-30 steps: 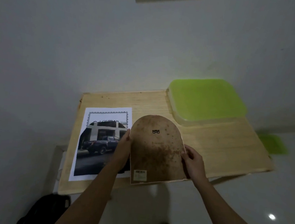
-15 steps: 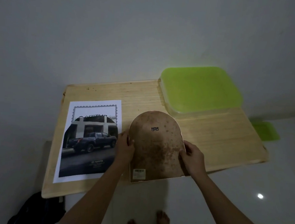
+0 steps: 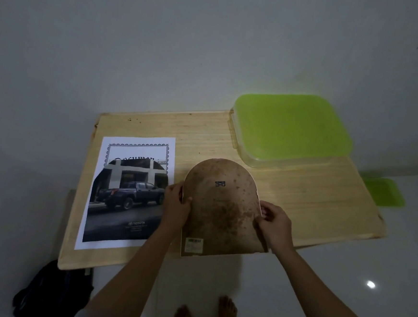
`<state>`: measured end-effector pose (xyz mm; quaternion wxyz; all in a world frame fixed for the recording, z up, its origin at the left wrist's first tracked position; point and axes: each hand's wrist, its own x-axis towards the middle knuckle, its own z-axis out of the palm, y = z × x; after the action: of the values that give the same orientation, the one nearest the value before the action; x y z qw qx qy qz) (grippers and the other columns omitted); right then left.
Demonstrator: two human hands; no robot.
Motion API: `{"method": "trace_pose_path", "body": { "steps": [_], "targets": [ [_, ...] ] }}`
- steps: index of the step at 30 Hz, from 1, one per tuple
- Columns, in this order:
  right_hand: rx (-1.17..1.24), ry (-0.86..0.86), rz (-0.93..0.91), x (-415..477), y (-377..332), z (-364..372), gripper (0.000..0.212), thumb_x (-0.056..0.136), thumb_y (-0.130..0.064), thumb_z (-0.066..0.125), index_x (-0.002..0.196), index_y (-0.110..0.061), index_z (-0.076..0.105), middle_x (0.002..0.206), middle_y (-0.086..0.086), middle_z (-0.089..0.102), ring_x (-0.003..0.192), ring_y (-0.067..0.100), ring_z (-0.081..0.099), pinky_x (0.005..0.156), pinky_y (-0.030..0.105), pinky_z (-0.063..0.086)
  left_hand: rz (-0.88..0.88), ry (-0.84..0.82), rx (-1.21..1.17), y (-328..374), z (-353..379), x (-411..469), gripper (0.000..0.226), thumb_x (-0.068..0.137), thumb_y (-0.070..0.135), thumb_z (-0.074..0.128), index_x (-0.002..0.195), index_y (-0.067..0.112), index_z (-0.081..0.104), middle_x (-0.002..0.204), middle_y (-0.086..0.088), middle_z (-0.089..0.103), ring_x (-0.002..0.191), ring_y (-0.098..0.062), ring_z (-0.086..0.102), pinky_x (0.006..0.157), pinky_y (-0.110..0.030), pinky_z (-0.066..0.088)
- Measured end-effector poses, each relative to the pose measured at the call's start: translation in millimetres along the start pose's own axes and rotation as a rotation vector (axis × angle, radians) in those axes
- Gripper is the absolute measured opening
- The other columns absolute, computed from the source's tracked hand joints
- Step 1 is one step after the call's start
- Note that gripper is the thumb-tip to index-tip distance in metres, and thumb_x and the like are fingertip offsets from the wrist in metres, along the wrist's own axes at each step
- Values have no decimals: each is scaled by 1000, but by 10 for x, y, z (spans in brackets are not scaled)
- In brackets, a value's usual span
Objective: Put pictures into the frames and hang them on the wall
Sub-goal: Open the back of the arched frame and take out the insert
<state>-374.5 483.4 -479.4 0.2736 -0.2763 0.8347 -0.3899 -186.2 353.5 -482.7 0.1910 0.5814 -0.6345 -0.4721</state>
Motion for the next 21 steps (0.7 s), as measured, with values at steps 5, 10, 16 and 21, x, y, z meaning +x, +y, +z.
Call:
{"method": "trace_pose_path", "body": {
  "steps": [5, 10, 16, 21],
  "targets": [
    [-81, 23, -81, 76, -78, -21, 27, 76, -1, 62, 101, -12, 67, 96, 5, 61, 85, 16, 56, 75, 22, 43, 9, 42, -20, -31, 3, -127, 40, 90, 11, 55, 130, 9, 45, 133, -13, 41, 120, -25, 46, 102, -33, 38],
    [-98, -71, -261, 328, -467, 161, 24, 84, -2, 54, 104, -9, 67, 99, 10, 62, 88, 20, 56, 71, 14, 39, 73, -54, 53, -237, -14, -484, 64, 84, 46, 61, 137, 20, 36, 135, -5, 38, 123, -20, 42, 100, -32, 40],
    [-347, -281, -430, 720, -807, 600, 36, 86, -11, 54, 122, -8, 57, 111, 17, 52, 106, 30, 48, 91, 36, 39, 112, -258, 204, -390, -35, -739, 126, 60, 63, 74, 148, 23, -7, 153, 6, -1, 140, -14, 7, 110, -28, 16],
    [-554, -285, -512, 831, -808, 687, 34, 87, -15, 50, 119, -5, 56, 115, 13, 49, 108, 28, 42, 86, 36, 42, 142, -282, 271, -464, -48, -743, 131, 55, 64, 75, 140, 33, -20, 154, 10, -10, 142, -12, -1, 113, -33, 12]
  ]
}}
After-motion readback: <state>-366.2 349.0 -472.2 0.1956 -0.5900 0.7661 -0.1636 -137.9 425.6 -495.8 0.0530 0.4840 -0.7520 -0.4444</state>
